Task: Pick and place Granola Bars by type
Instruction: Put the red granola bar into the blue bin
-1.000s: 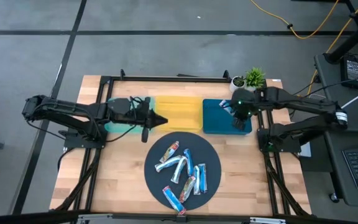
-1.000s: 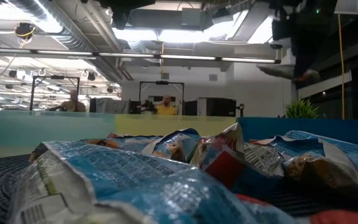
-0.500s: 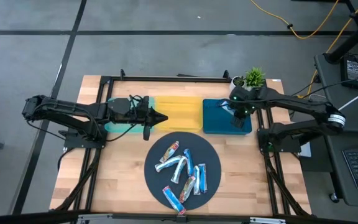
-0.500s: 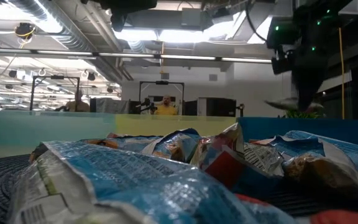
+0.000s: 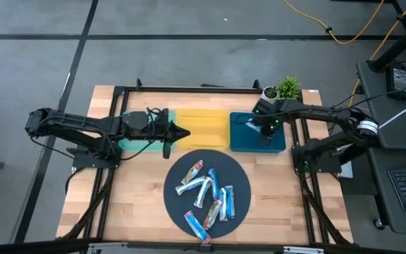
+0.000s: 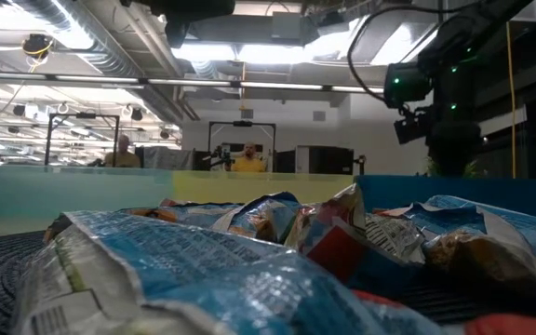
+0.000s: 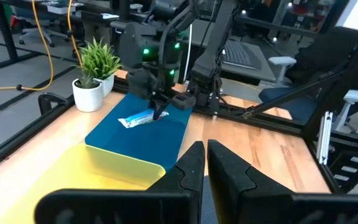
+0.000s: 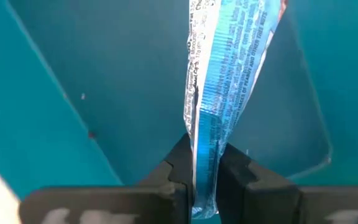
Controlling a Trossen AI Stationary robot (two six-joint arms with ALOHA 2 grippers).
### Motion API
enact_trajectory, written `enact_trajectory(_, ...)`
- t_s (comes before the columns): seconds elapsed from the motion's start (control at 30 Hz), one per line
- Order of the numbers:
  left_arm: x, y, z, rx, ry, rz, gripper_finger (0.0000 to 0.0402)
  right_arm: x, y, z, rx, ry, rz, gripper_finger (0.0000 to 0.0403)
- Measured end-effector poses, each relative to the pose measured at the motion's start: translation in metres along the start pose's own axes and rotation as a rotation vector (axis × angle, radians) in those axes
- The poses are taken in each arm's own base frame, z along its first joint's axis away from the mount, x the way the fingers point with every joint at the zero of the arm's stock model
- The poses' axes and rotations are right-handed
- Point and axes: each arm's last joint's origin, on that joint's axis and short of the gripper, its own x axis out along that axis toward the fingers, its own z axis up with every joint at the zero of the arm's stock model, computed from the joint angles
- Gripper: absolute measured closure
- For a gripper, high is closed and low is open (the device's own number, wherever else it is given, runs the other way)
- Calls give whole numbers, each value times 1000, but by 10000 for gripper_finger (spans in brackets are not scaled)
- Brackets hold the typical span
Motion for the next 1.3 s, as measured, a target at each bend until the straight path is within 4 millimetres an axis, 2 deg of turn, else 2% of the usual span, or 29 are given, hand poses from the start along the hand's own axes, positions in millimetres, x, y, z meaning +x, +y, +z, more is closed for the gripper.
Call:
enact_trajectory(0.43,0,-1,0,4,8,-18,386,20,-6,12,39,5,5,355)
enact_trajectory(0.7,0,-2,-3,8,49,-75,386,19,-5,13,102,15,32,343)
enact_trajectory(1.03,0,-2,-7,11,87,-91,386,-4,-6,26,153,18,30,238)
enact_trajectory(1.3,1,-1,-22,-47,227,-60,386,-44,5,40,88,-151,-21,219)
